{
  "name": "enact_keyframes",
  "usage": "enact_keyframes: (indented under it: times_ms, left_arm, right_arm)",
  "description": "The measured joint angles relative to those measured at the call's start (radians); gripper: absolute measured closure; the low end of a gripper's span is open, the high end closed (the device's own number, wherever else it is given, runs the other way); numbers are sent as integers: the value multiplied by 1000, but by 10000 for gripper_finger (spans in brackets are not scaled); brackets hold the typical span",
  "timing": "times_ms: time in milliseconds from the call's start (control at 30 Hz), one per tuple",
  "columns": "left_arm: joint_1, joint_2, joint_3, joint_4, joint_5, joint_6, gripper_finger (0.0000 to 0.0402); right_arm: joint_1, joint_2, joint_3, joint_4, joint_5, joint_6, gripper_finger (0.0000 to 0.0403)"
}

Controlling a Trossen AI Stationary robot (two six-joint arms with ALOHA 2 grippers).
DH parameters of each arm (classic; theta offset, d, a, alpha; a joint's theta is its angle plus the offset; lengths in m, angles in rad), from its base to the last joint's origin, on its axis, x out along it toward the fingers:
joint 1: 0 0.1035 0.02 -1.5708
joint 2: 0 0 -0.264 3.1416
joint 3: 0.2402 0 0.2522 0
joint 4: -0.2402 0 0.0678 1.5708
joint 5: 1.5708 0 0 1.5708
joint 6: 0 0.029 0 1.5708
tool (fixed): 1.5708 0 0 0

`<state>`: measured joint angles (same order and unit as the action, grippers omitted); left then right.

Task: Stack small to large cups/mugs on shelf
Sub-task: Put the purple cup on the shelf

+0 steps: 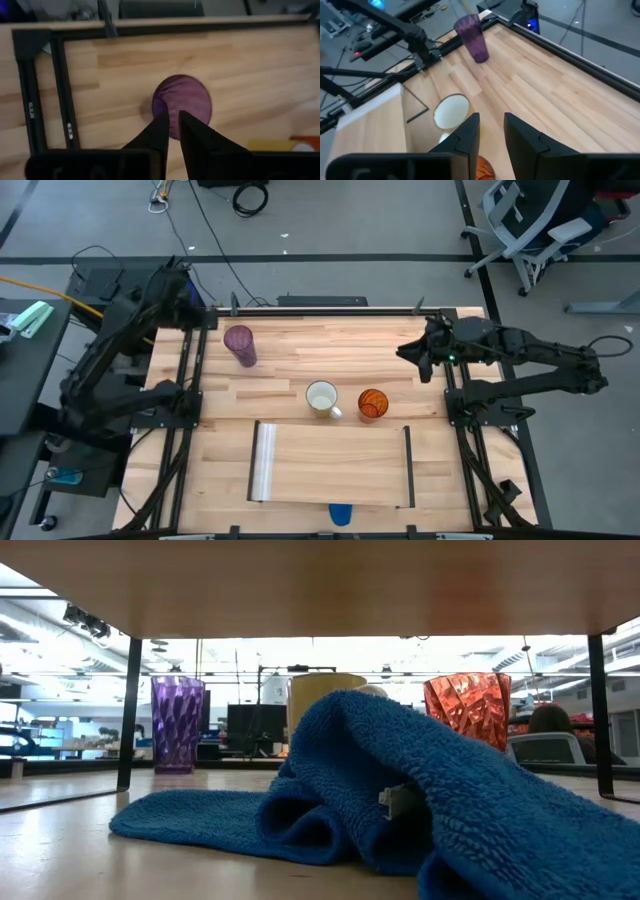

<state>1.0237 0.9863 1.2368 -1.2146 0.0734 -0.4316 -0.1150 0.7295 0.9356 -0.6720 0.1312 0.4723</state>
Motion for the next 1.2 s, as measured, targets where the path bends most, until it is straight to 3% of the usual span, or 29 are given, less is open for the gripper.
enact_keyframes:
  times_ms: [133,233,367,800,1200]
  left_arm:
    - [112,112,46,-26,123,100,341]
    - [129,172,109,-127,149,126,331]
    - [110,218,143,-206,141,163,318]
    - [-23,370,146,-116,113,111,295]
    - [-27,473,145,-173,56,100,275]
  right_arm:
    - [0,-11,0,-1,-36,-4,309]
    - [0,-13,0,-18,-39,-4,308]
    - [0,-10,0,-28,-38,-28,308]
    - [0,-9,0,-22,-39,-3,309]
    - [0,-9,0,-39,-58,6,309]
